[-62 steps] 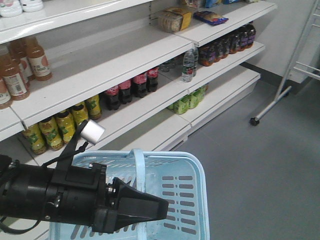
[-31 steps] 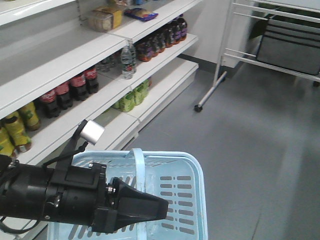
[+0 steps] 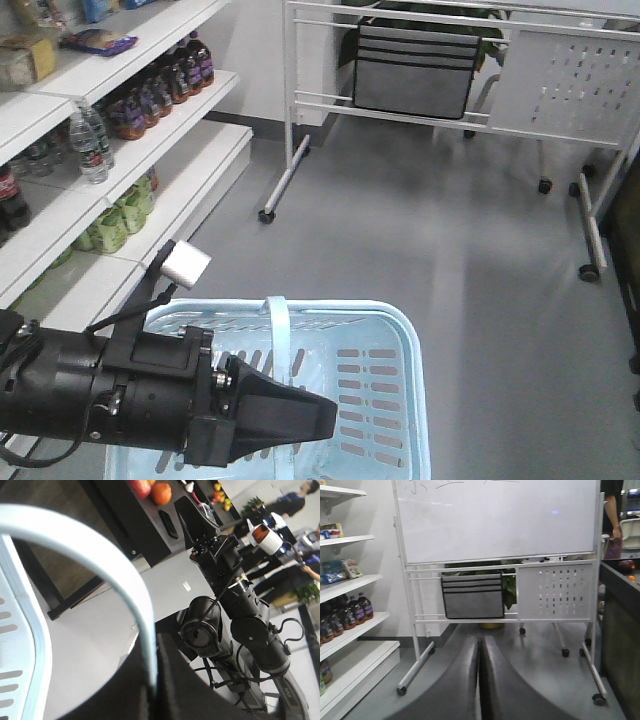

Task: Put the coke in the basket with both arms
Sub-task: 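Hold the basket in the left gripper while the base turns away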

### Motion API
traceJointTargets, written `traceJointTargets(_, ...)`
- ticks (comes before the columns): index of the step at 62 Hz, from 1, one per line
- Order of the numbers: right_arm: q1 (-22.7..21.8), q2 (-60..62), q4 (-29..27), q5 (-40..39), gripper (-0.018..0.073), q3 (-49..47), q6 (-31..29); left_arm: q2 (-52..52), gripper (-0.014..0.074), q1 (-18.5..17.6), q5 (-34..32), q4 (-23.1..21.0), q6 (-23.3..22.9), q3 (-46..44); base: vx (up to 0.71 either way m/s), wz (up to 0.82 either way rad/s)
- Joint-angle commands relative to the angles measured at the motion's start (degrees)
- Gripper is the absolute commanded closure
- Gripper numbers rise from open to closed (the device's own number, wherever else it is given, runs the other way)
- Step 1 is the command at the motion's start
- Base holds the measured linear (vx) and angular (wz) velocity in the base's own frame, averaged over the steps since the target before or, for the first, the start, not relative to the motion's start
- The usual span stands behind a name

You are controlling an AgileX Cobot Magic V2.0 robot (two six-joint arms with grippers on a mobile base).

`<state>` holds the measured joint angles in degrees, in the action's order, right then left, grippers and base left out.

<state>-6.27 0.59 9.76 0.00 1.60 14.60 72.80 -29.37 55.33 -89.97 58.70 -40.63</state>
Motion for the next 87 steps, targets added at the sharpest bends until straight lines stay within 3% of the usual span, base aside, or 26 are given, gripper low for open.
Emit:
traceJointTargets(1,-0.42,0.74,0.36,-4.12,0.0567,0.44,-0.14,-1.80,0.0603,-0.39,2.12,-4.33,0.80,-1.40,0.08,-0.45)
traceJointTargets(87,-0.42,0.74,0.36,-4.12,0.0567,0.44,-0.14,-1.80,0.0603,-0.39,2.12,-4.33,0.80,-1.40,0.17,-0.21)
